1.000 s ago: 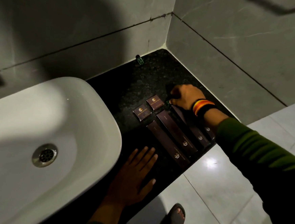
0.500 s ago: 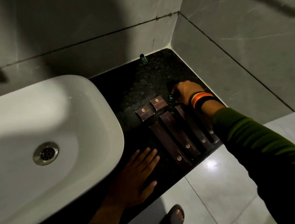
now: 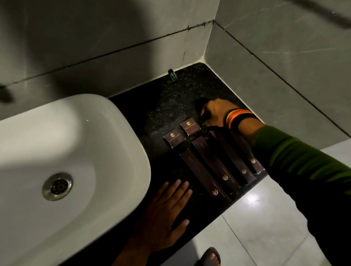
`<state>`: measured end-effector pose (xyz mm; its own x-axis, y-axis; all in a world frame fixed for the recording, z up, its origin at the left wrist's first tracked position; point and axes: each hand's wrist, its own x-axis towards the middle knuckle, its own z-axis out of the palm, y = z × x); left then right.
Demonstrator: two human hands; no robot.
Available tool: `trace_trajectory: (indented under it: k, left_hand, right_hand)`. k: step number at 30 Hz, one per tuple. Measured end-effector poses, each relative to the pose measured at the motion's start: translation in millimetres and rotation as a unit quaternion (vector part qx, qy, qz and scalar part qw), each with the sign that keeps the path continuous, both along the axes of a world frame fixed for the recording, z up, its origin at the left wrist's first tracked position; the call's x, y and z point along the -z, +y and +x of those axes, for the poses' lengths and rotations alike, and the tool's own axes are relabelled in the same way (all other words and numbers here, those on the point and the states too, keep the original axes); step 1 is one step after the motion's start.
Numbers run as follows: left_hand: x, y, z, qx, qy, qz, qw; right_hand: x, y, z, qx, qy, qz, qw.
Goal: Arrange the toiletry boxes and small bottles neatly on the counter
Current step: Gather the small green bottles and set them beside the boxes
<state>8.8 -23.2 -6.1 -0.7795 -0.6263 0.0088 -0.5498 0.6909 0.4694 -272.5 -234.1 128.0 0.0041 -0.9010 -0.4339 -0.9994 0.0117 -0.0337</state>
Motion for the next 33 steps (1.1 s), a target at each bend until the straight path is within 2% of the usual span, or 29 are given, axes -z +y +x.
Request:
trace_trajectory:
  k: [3,6,8,10,13,18,22,28,31,33]
  left_hand:
    - [0,0,0,0.000,-0.009,0.004,1.000]
    - [-1,0,0,0.001,-0.015,0.006,1.000]
    - [-1,0,0,0.002,-0.015,0.012,1.000]
    - [-2,1,0,-0.001,-0.020,0.010,1.000]
    - [0,1,0,-0.001,-0.035,-0.008,0.999]
    - [1,2,0,0.003,-0.050,-0.014,0.999]
    - [-1,2,0,0.004,-0.048,-0.007,0.999]
    - [-2,2,0,0.000,-0.043,-0.012,0.999]
    - [-1,3,0,0.000,-0.043,-0.017,0.999]
    - [-1,2,0,0.001,-0.041,-0.016,0.999]
  right_hand:
    - [-2,-7,-3,0.019,-0.017,0.021,0.999]
    - [-16,-21,-8,0.057,-0.095,0.035,0.993]
    - [-21,-36,-7,0.075,-0.158,-0.014,0.985]
    - [-17,-57,-1,0.075,-0.182,-0.084,0.977]
    - [0,-91,15,0.049,-0.164,-0.121,0.978]
    - [28,-142,43,0.008,-0.158,-0.076,0.984]
    - [44,-167,52,-0.012,-0.106,-0.036,0.994]
    - [48,-160,48,0.002,-0.050,-0.167,0.985]
    - [40,-150,35,-0.010,-0.077,-0.176,0.981]
    - [30,-143,17,0.027,-0.153,-0.170,0.973]
